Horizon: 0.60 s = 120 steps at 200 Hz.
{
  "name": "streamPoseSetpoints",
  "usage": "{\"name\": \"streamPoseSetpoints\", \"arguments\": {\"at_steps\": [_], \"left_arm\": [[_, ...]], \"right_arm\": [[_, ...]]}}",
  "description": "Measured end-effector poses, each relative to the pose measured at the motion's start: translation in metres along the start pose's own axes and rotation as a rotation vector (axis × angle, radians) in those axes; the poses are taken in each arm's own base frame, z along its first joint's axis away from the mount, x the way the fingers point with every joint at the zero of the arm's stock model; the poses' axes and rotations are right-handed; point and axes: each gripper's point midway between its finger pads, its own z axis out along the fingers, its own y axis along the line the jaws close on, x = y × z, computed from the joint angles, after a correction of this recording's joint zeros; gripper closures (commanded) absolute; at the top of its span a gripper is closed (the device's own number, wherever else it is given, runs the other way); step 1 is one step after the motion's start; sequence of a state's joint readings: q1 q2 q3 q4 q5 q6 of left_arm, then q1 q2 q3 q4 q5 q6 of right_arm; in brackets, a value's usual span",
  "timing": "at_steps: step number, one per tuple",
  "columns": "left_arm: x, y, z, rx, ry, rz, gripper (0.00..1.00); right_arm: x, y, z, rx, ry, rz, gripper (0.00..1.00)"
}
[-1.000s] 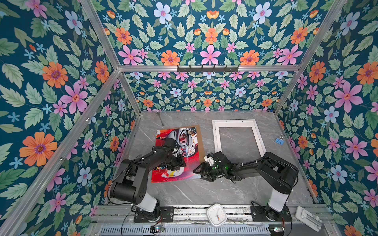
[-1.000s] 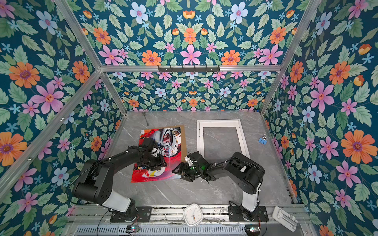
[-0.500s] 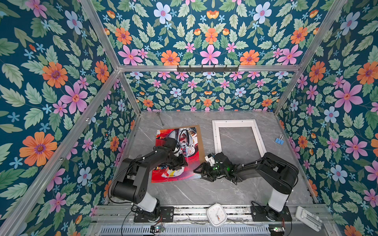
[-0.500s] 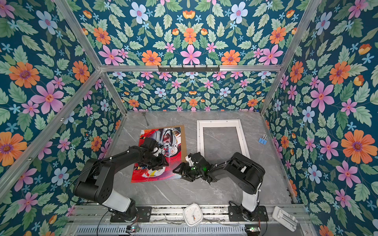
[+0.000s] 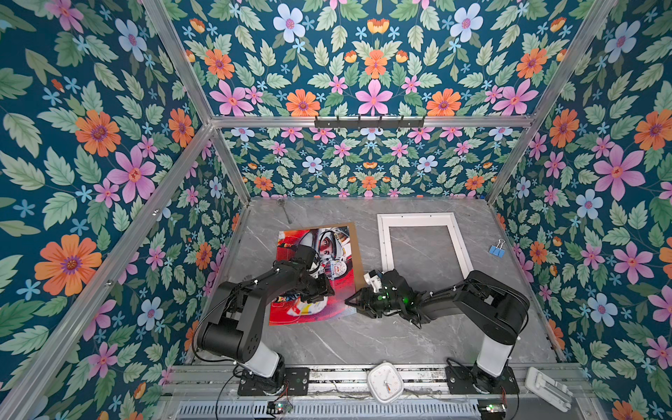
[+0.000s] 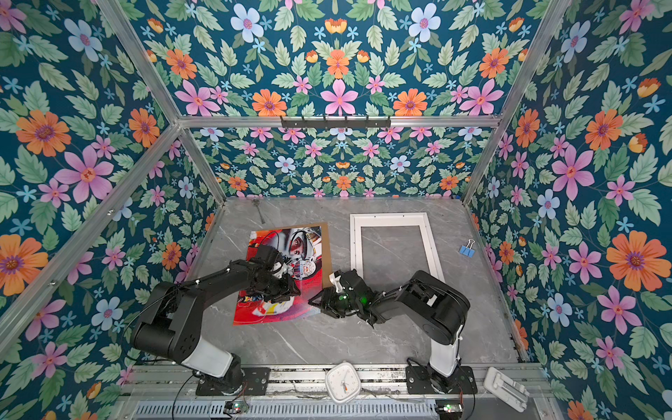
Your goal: Put the photo into the frame
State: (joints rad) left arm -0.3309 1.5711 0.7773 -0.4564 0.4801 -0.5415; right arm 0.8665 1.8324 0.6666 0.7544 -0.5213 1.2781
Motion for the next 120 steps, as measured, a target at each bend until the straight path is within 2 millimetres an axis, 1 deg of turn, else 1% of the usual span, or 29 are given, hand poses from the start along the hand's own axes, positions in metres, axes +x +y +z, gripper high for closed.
{"name": "streamPoseSetpoints", "arguments": {"at_steps": [12, 26, 35, 55, 83, 95, 109, 120], "left_arm": [[0.0, -0.001, 0.0, -0.001, -0.002, 0.001, 0.51], [0.0, -0.001, 0.0, 0.001, -0.003, 0.003, 0.51], [-0.001, -0.002, 0.0, 0.001, -0.005, 0.004, 0.51], [-0.004, -0.005, -0.002, 0.006, -0.017, 0.01, 0.5], [-0.006, -0.007, -0.006, 0.005, -0.03, 0.015, 0.47], [-0.007, -0.007, -0.008, -0.004, -0.041, 0.018, 0.44], [-0.009, -0.004, -0.012, -0.023, -0.062, 0.016, 0.4], [-0.012, -0.007, -0.017, -0.02, -0.081, 0.014, 0.38]], "right_arm": [[0.0, -0.003, 0.001, 0.006, 0.0, 0.005, 0.75], [-0.001, -0.007, 0.003, 0.014, -0.003, 0.017, 0.84], [-0.002, -0.011, 0.005, 0.022, -0.003, 0.026, 0.91], [-0.004, -0.014, 0.009, 0.03, -0.004, 0.045, 0.99], [-0.006, -0.011, 0.011, 0.023, -0.004, 0.044, 1.0], [-0.007, -0.009, 0.01, 0.02, -0.007, 0.043, 1.0], [-0.009, -0.004, 0.006, 0.018, -0.014, 0.043, 1.0], [-0.014, 0.001, 0.001, 0.016, -0.031, 0.038, 1.0]]}}
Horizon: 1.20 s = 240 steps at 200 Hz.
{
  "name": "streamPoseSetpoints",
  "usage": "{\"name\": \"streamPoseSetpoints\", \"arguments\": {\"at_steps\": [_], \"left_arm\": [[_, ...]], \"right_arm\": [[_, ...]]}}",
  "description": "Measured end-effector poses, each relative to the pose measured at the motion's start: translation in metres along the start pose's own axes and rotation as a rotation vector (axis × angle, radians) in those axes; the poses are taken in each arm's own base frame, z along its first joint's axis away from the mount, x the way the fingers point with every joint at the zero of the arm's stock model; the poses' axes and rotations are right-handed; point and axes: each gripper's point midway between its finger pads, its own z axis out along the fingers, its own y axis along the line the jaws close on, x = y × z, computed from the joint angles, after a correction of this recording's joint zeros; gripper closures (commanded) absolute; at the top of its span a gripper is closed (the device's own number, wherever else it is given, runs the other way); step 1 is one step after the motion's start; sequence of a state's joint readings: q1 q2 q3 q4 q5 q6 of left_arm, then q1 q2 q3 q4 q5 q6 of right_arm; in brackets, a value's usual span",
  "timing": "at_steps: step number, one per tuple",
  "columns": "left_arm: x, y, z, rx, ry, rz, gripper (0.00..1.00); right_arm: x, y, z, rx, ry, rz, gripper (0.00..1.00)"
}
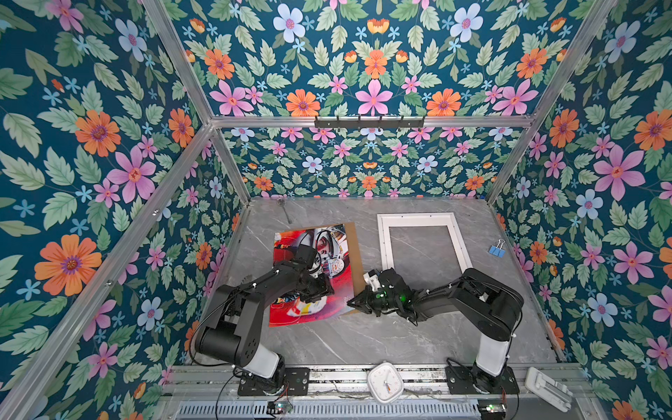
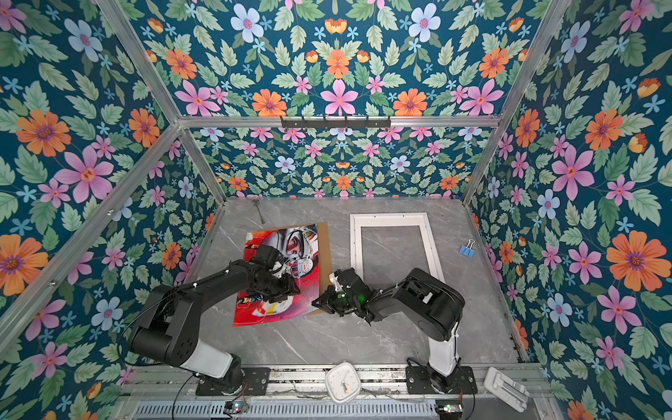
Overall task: Put the photo into the frame
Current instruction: 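Lift the poster off its cardboard backing with both grippers toward the frame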
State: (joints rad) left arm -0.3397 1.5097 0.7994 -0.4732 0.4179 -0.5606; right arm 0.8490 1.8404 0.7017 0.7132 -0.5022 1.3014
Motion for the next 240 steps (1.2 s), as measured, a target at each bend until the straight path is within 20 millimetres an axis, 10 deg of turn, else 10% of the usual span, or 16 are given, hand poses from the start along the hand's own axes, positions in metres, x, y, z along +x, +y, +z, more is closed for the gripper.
{"name": "streamPoseSetpoints", "arguments": {"at_steps": [71, 134, 240], "left_arm": [[-0.035, -0.038, -0.031, 0.09, -0.122, 0.039, 0.32], [-0.043, -0.058, -0.024, 0.16, -0.116, 0.036, 0.32], [-0.043, -0.073, 0.009, 0.205, -0.06, 0.037, 0.32]], "right_arm": [[-0.029, 0.037, -0.06, -0.011, -0.075, -0.066, 1.0], [-0.023, 0.033, -0.131, 0.085, -0.05, -0.105, 1.0], [-0.024, -0.043, -0.222, 0.292, -0.125, 0.059, 1.0]]}}
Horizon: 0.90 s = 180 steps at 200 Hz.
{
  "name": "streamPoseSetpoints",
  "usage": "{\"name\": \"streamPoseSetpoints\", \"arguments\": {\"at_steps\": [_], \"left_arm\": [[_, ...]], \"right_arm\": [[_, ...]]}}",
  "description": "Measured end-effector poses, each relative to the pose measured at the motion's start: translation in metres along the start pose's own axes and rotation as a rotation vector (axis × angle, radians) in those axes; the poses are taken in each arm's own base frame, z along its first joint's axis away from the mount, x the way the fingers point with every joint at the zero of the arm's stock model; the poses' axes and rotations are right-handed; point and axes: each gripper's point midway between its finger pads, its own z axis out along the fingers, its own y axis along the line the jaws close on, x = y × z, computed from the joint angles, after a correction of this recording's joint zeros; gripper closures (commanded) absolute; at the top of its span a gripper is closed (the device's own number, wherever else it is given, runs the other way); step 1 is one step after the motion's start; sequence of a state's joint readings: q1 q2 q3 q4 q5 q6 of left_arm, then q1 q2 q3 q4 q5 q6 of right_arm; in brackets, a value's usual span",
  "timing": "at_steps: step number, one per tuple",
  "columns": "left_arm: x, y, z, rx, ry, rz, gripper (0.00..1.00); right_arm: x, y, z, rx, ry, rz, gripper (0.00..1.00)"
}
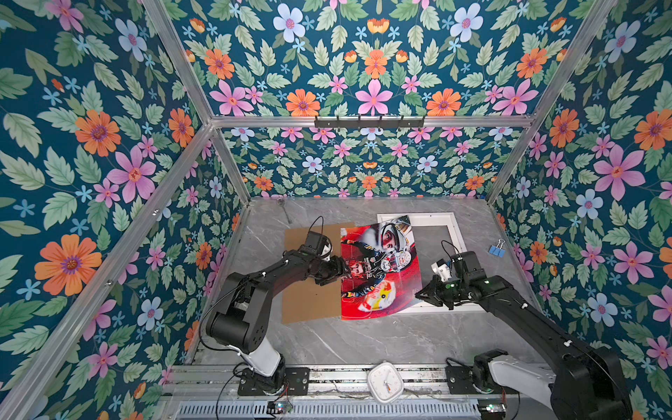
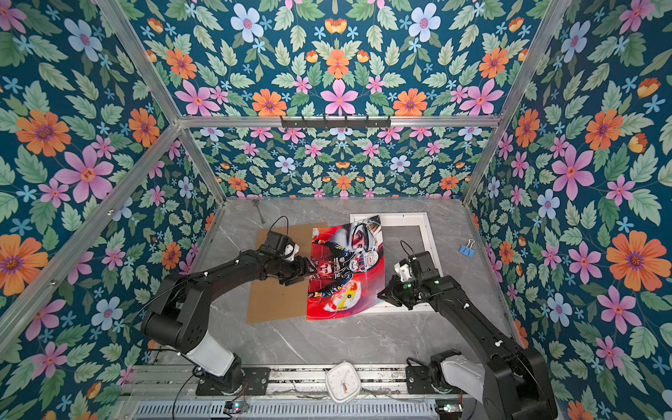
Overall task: Put the photo into the frame
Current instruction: 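Lift the poster off its cardboard backing with both grippers toward the frame, then carry the red poster over the white frame with both grippers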
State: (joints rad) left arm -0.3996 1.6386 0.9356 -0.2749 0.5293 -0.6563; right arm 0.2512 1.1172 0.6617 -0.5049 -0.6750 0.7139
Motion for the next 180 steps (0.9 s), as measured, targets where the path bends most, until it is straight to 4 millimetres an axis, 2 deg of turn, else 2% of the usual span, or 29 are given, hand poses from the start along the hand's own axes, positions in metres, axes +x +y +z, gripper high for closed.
{"name": "streamPoseSetpoints", "arguments": {"at_steps": [54, 116, 180], "left_arm": [[0.009, 0.0, 0.016, 0.006, 0.043, -0.01, 0.32], [0.022, 0.0, 0.024, 0.015, 0.069, -0.023, 0.32], [0.038, -0.017, 0.035, 0.076, 0.099, -0.014, 0.32]], "right_arm": [[-0.007, -0.021, -0.006, 0.099, -0.023, -0.009, 1.0], [-0.023, -0.04, -0.015, 0.172, -0.097, -0.011, 1.0], [-0.039, -0.057, -0.022, 0.243, -0.147, -0.03, 1.0]]}}
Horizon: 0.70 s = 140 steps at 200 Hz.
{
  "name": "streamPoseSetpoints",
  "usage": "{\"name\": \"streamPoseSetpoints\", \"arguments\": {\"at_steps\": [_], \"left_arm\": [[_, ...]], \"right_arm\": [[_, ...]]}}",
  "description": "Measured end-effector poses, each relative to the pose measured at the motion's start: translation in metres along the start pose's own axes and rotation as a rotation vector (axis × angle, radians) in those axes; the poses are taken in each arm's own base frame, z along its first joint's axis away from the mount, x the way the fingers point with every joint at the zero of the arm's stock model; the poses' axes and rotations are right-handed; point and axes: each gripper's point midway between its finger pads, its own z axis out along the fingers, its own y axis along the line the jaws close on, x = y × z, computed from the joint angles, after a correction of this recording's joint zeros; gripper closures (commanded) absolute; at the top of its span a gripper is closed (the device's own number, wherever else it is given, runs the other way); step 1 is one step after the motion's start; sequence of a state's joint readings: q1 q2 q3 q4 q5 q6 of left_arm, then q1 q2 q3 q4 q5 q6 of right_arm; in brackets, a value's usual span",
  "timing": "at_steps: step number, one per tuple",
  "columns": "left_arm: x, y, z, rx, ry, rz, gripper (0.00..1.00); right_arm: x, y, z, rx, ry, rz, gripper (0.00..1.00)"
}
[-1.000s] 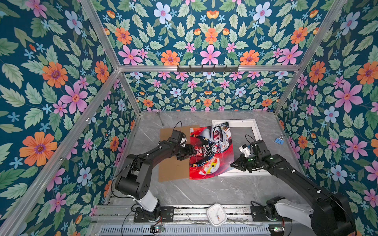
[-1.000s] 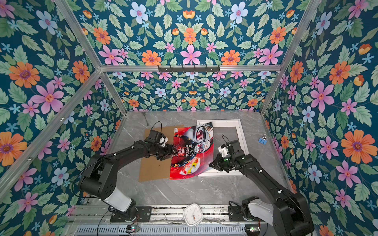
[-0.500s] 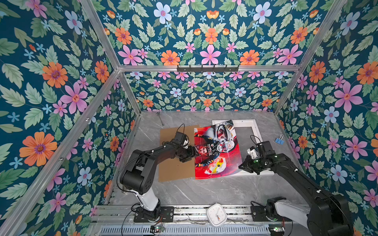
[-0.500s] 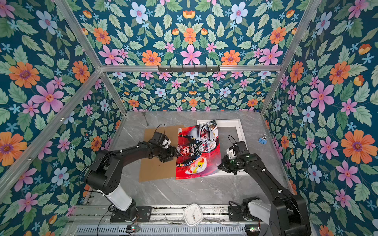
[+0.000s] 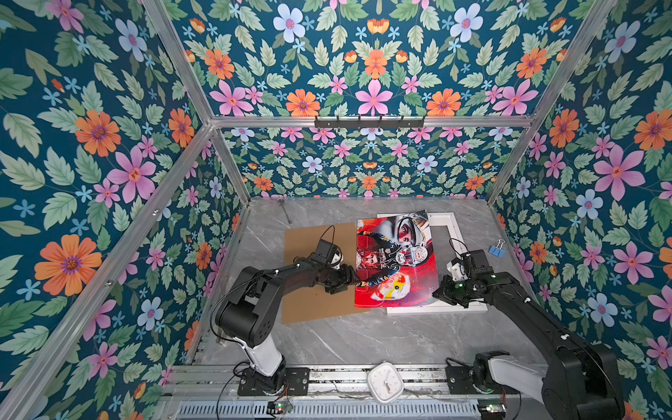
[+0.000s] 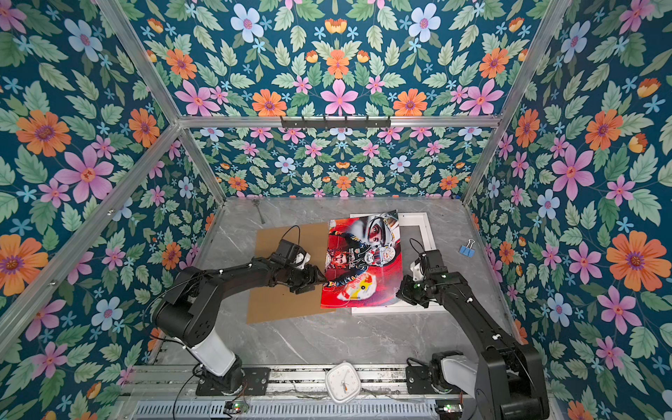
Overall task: Put the photo into the frame
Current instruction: 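Carry the red poster over the white frame with both grippers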
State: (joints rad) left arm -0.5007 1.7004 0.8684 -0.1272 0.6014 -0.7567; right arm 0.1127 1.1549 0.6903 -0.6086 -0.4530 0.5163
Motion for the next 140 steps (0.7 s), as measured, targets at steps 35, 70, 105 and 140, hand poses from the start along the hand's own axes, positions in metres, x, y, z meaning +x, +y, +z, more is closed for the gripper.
{"name": "streamPoseSetpoints", "arguments": {"at_steps": [35, 70, 105, 140], "left_arm": [[0.002, -0.011, 0.01, 0.055, 0.016, 0.009, 0.33], [-0.001, -0.02, 0.019, 0.104, 0.028, 0.012, 0.36], [-0.004, -0.025, 0.023, 0.116, 0.03, 0.017, 0.39], [-0.007, -0.029, 0.027, 0.127, 0.037, 0.021, 0.46]], "right_arm": [[-0.008, -0.016, -0.003, 0.006, -0.023, 0.058, 1.0], [-0.01, -0.016, -0.003, 0.002, -0.024, 0.053, 1.0], [-0.01, -0.017, -0.003, 0.004, -0.021, 0.049, 1.0], [-0.01, -0.016, -0.003, 0.0, -0.021, 0.034, 1.0]]}}
